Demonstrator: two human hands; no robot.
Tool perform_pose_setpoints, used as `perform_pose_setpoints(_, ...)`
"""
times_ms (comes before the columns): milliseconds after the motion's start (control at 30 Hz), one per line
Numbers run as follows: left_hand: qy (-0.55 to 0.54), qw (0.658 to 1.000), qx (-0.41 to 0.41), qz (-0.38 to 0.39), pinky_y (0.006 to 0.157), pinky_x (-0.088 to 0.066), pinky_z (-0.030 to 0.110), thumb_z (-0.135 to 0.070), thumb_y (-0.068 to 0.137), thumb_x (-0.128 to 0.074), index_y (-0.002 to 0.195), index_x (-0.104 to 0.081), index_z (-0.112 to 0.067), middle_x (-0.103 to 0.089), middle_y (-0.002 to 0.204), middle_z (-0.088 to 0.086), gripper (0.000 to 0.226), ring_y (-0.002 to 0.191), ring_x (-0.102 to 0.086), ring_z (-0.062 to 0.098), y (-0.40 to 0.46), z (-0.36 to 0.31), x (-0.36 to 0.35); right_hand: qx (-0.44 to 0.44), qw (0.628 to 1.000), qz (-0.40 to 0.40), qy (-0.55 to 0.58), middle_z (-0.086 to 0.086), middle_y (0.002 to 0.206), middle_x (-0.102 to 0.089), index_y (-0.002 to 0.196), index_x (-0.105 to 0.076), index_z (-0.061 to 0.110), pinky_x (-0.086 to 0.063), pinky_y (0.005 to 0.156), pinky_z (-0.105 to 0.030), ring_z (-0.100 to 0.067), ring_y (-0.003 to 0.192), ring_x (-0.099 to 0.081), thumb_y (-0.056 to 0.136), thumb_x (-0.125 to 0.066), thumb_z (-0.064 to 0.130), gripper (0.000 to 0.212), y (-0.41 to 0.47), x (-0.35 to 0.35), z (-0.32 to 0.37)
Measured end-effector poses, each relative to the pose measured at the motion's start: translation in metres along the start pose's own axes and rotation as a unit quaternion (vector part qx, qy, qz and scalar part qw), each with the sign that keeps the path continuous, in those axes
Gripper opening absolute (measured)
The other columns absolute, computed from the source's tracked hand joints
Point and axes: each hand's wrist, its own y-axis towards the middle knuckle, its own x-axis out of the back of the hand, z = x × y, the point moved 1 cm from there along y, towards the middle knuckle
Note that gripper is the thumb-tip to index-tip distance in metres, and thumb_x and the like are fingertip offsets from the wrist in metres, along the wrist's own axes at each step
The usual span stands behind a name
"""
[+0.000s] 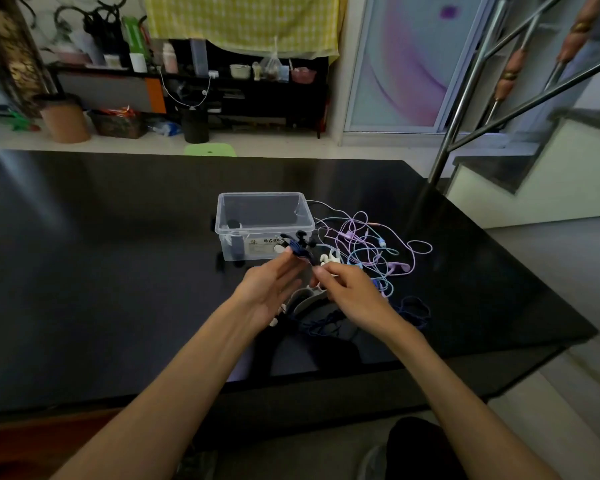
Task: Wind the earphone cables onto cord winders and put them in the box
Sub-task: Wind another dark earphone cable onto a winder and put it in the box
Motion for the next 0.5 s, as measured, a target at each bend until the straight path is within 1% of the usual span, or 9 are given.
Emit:
perform_pose_setpoints(67, 0.030, 0.999, -0.025, -0.014, 0.091, -0.047, 0.027, -0.022, 0.097, -0.049, 0.094, -0.065, -0.014, -0.070, 0.092, -0.001, 0.018, 0.089, -0.065, 0.008, 0.0005, 0.0007, -0.0004, 0.003, 1.000, 0.004, 0.001, 0.027, 0.043, -0.051, 0.090, -0.065, 0.008, -0.035, 0.051, -0.005, 0.014, 0.046, -0.048, 0.099, -0.046, 0.024, 0.026, -0.0020, 0.0023, 0.0025)
perform_pose_setpoints(133, 0.049, 0.997, -0.050, -0.025, 0.090, -0.048, 0.025, -0.023, 0.097, -0.050, 0.097, -0.066, -0.013, -0.072, 0.093, 0.000, 0.019, 0.085, -0.068, 0.007, 0.0012, 0.0020, 0.0004, 0.008, 1.000, 0.019, 0.012, 0.031, 0.044, -0.051, 0.096, -0.066, 0.006, -0.035, 0.053, -0.002, 0.015, 0.048, -0.049, 0.098, -0.047, 0.025, 0.027, -0.0034, 0.0024, 0.0054)
perform_pose_setpoints(200, 0.074, 0.995, -0.067, -0.033, 0.084, -0.050, 0.021, -0.024, 0.097, -0.050, 0.103, -0.066, -0.010, -0.073, 0.096, 0.002, 0.023, 0.081, -0.070, 0.005, 0.0013, 0.0029, 0.0006, 0.016, 0.999, 0.030, 0.024, 0.030, 0.046, -0.052, 0.099, -0.067, 0.005, -0.035, 0.054, -0.003, 0.013, 0.049, -0.049, 0.098, -0.047, 0.027, 0.029, -0.0049, 0.0027, 0.0083)
perform_pose_setpoints(300, 0.095, 0.991, -0.084, -0.033, 0.088, -0.048, 0.021, -0.026, 0.097, -0.049, 0.109, -0.066, -0.006, -0.072, 0.103, 0.005, 0.028, 0.092, -0.067, 0.010, 0.0011, 0.0027, -0.0014, 0.014, 0.999, 0.009, 0.036, 0.018, 0.049, -0.053, 0.096, -0.068, 0.007, -0.034, 0.053, -0.008, 0.005, 0.049, -0.046, 0.098, -0.045, 0.030, 0.032, -0.0044, 0.0047, 0.0082)
perform_pose_setpoints(333, 0.104, 0.990, -0.092, -0.033, 0.085, -0.048, 0.019, -0.025, 0.097, -0.050, 0.108, -0.066, -0.005, -0.071, 0.103, 0.006, 0.028, 0.092, -0.067, 0.010, 0.0008, 0.0020, -0.0026, 0.002, 0.999, 0.002, 0.042, 0.015, 0.050, -0.050, 0.094, -0.068, 0.008, -0.033, 0.052, -0.010, 0.002, 0.049, -0.043, 0.099, -0.043, 0.032, 0.034, -0.0038, 0.0053, 0.0072)
perform_pose_setpoints(367, 0.114, 0.988, -0.104, -0.033, 0.080, -0.048, 0.016, -0.024, 0.097, -0.050, 0.106, -0.065, -0.004, -0.071, 0.099, 0.006, 0.027, 0.089, -0.066, 0.009, 0.0005, 0.0015, -0.0033, -0.012, 0.999, -0.002, 0.052, 0.014, 0.050, -0.048, 0.091, -0.067, 0.009, -0.032, 0.051, -0.010, 0.002, 0.049, -0.041, 0.099, -0.041, 0.033, 0.036, -0.0035, 0.0058, 0.0062)
perform_pose_setpoints(433, 0.129, 0.982, -0.136, -0.036, 0.070, -0.049, 0.012, -0.022, 0.096, -0.052, 0.103, -0.063, -0.003, -0.072, 0.085, 0.001, 0.022, 0.077, -0.066, 0.005, 0.0001, 0.0005, -0.0052, -0.033, 0.997, -0.010, 0.065, 0.013, 0.049, -0.047, 0.085, -0.063, 0.012, -0.031, 0.049, -0.011, 0.002, 0.047, -0.041, 0.101, -0.037, 0.033, 0.037, -0.0021, 0.0057, 0.0052)
perform_pose_setpoints(467, 0.137, 0.977, -0.156, -0.040, 0.067, -0.049, 0.013, -0.020, 0.095, -0.054, 0.105, -0.060, -0.003, -0.072, 0.077, -0.003, 0.021, 0.071, -0.066, 0.003, 0.0000, 0.0004, -0.0058, -0.043, 0.997, -0.022, 0.062, 0.011, 0.051, -0.044, 0.081, -0.062, 0.014, -0.031, 0.050, -0.015, 0.000, 0.047, -0.039, 0.101, -0.036, 0.034, 0.038, -0.0010, 0.0053, 0.0039)
perform_pose_setpoints(500, 0.152, 0.971, -0.178, -0.046, 0.069, -0.050, 0.015, -0.019, 0.094, -0.055, 0.107, -0.057, -0.003, -0.072, 0.072, -0.005, 0.021, 0.069, -0.066, 0.002, -0.0001, 0.0011, -0.0062, -0.052, 0.996, -0.038, 0.055, 0.008, 0.052, -0.041, 0.075, -0.060, 0.015, -0.030, 0.051, -0.019, -0.003, 0.047, -0.037, 0.101, -0.036, 0.036, 0.041, 0.0004, 0.0051, 0.0019)
